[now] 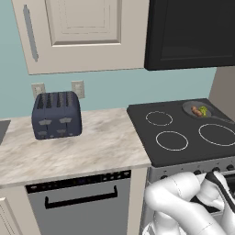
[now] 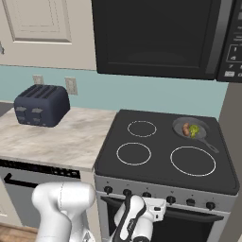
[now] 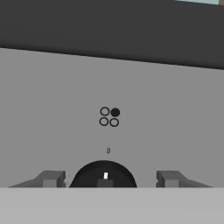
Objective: Put the broccoli and potato in the pan. Then turn on the rear right burner and set the heat to medium.
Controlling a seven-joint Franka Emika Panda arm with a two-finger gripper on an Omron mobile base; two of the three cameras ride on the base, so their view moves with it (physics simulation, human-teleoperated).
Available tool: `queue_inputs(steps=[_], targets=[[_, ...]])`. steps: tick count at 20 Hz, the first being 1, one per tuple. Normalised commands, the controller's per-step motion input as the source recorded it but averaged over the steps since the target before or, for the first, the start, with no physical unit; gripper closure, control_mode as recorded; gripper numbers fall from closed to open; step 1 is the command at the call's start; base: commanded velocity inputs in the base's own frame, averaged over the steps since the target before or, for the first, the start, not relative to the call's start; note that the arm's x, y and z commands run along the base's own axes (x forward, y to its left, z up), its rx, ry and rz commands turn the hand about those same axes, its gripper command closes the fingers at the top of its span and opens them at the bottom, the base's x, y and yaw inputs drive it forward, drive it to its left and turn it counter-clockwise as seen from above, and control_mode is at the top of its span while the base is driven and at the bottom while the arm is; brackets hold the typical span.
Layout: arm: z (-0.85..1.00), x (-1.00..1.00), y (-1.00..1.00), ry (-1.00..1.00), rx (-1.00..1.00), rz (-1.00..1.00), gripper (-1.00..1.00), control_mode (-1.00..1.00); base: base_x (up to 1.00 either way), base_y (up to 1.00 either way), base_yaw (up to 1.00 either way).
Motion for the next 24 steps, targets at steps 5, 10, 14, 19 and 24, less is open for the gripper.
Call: queue_inputs(steps=[5,10,14,19,24], targets=[[0.00,0.00,0.00,0.00,0.00,0.00,1.00,-1.00,0.00,0.00,0.00],[0.00,0.00,0.00,0.00,0.00,0.00,1.00,-1.00,0.00,0.00,0.00],[0.00,0.00,0.00,0.00,0.00,0.00,1.00,-1.00,0.00,0.00,0.00],[-0.01,0.00,0.00,-0.07,-0.01,0.00,1.00,-1.00,0.00,0.00,0.00],[-0.08,0.00,0.00,-0.13,-0.12,0.00,1.00,-1.00,0.00,0.00,0.00]])
